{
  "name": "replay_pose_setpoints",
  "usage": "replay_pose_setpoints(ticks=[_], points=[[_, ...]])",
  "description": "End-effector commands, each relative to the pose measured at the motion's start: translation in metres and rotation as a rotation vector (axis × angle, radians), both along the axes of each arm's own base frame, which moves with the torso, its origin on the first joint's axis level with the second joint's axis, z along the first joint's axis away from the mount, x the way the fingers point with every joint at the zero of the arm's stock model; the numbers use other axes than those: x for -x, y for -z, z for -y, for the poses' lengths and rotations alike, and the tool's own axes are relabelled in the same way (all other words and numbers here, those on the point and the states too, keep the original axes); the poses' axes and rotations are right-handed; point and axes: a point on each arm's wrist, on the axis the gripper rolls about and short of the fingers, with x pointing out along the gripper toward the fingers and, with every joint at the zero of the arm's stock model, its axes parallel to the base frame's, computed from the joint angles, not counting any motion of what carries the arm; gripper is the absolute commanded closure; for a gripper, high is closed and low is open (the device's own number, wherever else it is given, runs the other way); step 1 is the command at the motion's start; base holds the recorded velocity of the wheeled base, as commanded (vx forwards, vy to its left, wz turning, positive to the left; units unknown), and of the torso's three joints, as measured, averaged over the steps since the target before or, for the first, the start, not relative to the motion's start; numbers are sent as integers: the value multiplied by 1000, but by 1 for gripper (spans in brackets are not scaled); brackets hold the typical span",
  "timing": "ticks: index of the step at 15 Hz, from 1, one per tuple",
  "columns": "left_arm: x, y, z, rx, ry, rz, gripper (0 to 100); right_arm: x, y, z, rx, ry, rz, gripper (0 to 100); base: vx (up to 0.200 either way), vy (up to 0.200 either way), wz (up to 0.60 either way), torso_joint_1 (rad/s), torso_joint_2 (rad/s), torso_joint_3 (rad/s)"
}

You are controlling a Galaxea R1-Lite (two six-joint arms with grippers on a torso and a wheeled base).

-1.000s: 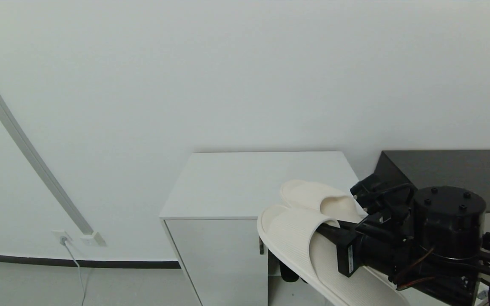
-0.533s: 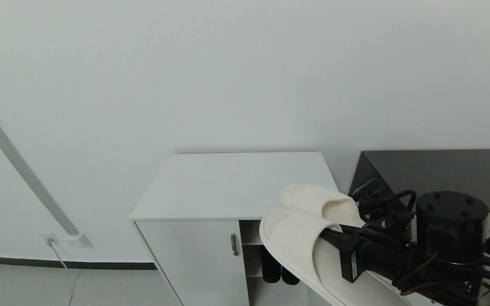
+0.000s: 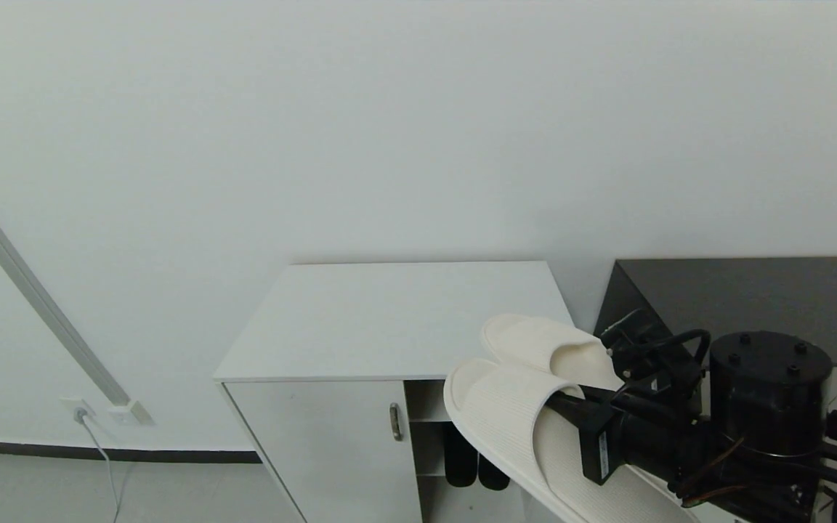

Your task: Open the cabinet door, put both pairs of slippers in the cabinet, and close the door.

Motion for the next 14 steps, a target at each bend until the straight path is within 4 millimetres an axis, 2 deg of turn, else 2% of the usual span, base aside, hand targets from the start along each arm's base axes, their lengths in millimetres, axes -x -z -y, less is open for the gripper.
replay_pose_setpoints(ticks=[1,14], points=[[0,0,0,0,-1,1,100,0,1,-1,2,-2,-2,100,-200,0,0,2,-2,-7],[0,0,0,2,-1,-1,100,2,6,-2,14,-13,-14,100,0,0,0,0,0,0]])
